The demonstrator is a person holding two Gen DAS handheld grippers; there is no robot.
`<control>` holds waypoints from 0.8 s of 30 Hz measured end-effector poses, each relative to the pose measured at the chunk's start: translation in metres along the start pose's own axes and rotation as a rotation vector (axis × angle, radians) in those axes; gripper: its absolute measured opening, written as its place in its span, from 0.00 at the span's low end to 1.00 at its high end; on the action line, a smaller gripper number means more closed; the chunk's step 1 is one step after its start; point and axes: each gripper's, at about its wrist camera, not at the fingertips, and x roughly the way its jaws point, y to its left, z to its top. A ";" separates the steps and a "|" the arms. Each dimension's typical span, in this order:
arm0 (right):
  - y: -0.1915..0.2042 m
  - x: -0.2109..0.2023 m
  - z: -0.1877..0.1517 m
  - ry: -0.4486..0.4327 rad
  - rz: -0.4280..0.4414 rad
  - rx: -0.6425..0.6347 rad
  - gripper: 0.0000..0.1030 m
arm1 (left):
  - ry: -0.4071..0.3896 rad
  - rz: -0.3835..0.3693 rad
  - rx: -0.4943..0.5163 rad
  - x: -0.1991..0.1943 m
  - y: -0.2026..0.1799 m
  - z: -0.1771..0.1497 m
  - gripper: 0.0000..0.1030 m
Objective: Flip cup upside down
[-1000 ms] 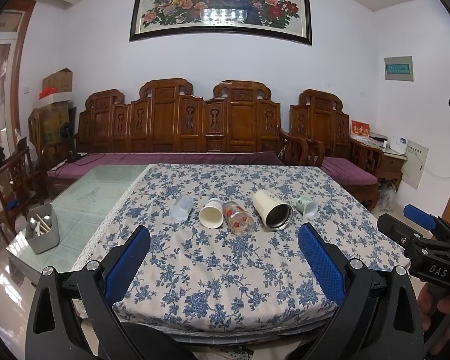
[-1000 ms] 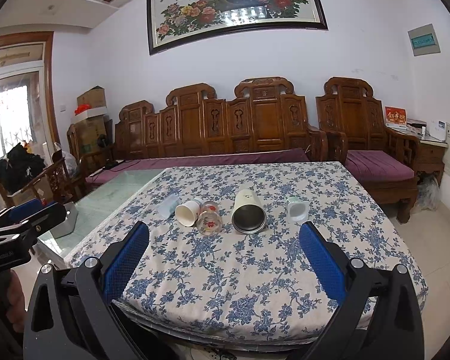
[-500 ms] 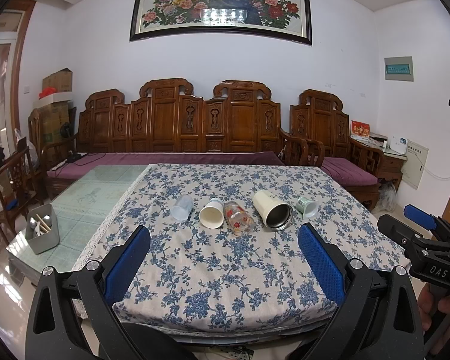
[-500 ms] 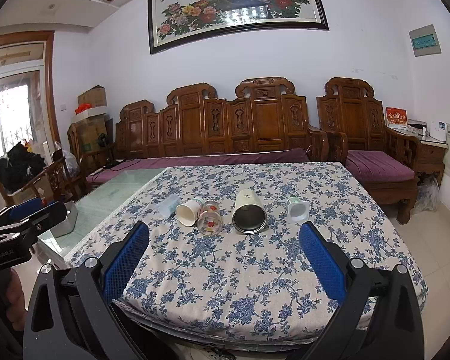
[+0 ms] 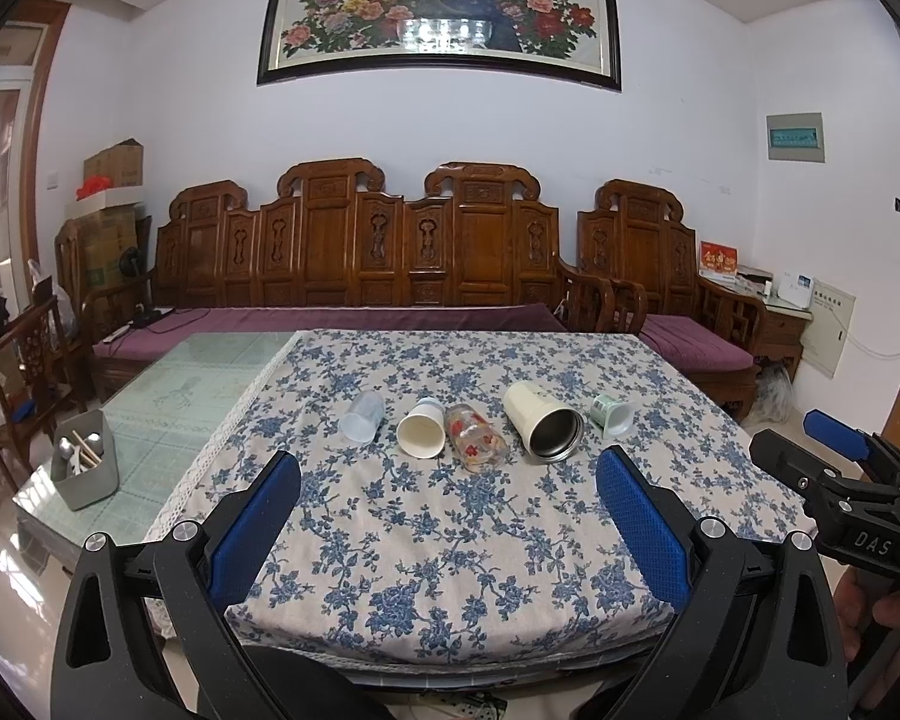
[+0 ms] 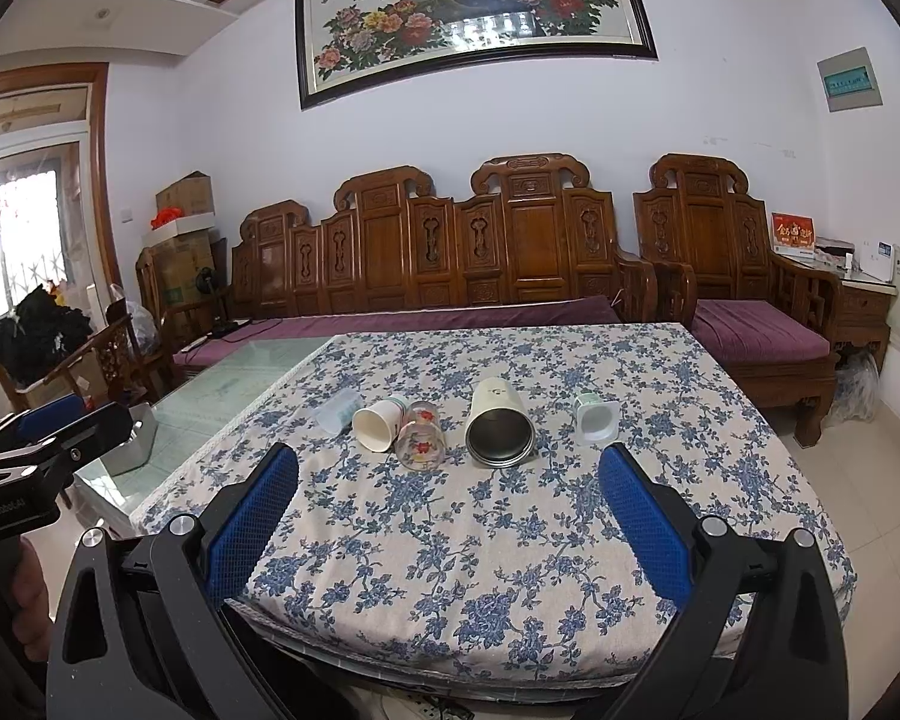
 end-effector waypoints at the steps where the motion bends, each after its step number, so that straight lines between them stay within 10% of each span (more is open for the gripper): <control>1: 0.000 0.000 0.000 0.000 0.000 0.000 0.98 | -0.001 -0.001 0.000 0.000 -0.001 0.000 0.92; 24: 0.002 0.010 -0.006 0.028 0.011 0.002 0.98 | 0.030 -0.009 -0.004 0.007 0.005 -0.001 0.92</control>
